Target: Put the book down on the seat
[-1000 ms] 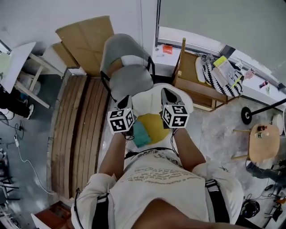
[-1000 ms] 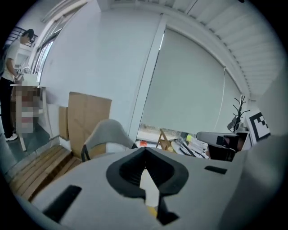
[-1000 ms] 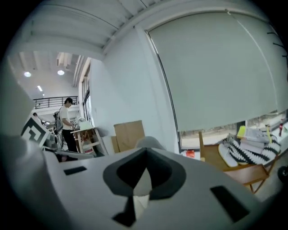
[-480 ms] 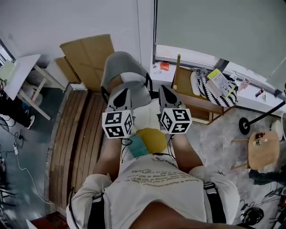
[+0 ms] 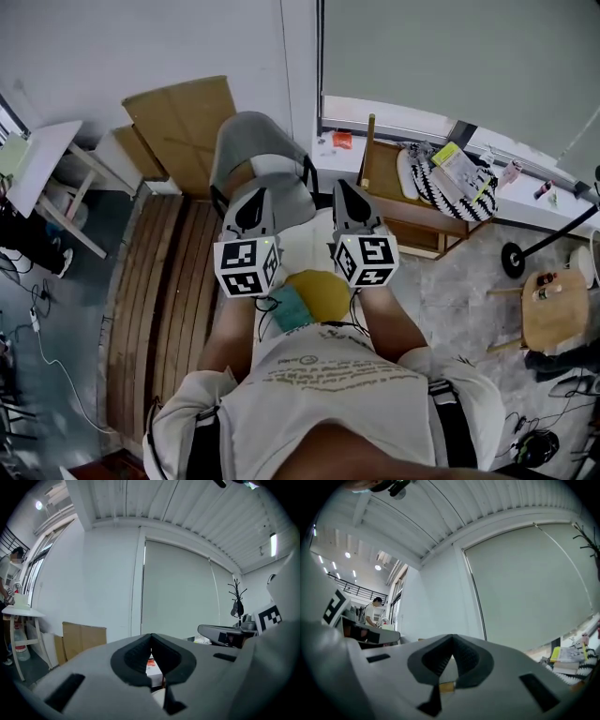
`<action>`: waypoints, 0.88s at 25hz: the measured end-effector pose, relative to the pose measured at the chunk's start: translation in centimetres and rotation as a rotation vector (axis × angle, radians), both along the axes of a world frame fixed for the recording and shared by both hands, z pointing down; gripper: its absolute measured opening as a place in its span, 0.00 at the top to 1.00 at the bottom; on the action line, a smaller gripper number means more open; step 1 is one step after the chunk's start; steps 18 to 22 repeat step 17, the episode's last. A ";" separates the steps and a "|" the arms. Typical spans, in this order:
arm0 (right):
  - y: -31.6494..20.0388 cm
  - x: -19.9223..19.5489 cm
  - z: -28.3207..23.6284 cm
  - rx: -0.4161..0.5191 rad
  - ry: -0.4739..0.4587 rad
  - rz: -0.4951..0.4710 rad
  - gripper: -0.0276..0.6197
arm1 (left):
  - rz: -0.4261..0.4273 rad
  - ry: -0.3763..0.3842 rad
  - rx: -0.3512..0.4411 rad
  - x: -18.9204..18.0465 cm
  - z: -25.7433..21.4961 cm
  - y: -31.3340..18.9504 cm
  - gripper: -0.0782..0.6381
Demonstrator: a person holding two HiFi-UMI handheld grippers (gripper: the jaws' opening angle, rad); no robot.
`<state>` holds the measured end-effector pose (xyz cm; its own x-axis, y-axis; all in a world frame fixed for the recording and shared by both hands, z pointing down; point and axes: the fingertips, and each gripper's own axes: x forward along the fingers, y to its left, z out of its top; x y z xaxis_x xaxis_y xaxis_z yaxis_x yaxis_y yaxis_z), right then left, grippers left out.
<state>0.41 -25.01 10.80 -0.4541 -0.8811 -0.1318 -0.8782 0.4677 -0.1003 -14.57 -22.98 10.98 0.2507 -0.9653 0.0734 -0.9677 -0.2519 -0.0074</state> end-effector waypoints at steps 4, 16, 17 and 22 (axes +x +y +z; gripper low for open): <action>0.5 -0.2 -0.3 0.041 -0.003 -0.010 0.92 | 0.005 0.006 -0.008 0.0 0.4 0.1 0.86; 0.7 -0.9 0.2 0.028 0.032 -0.034 0.91 | 0.024 0.056 -0.012 0.2 0.2 0.7 0.86; 0.7 -1.0 0.3 0.026 0.040 -0.036 0.92 | 0.024 0.067 -0.012 0.1 0.2 0.7 0.86; 0.7 -1.0 0.3 0.026 0.040 -0.036 0.92 | 0.024 0.067 -0.012 0.1 0.2 0.7 0.86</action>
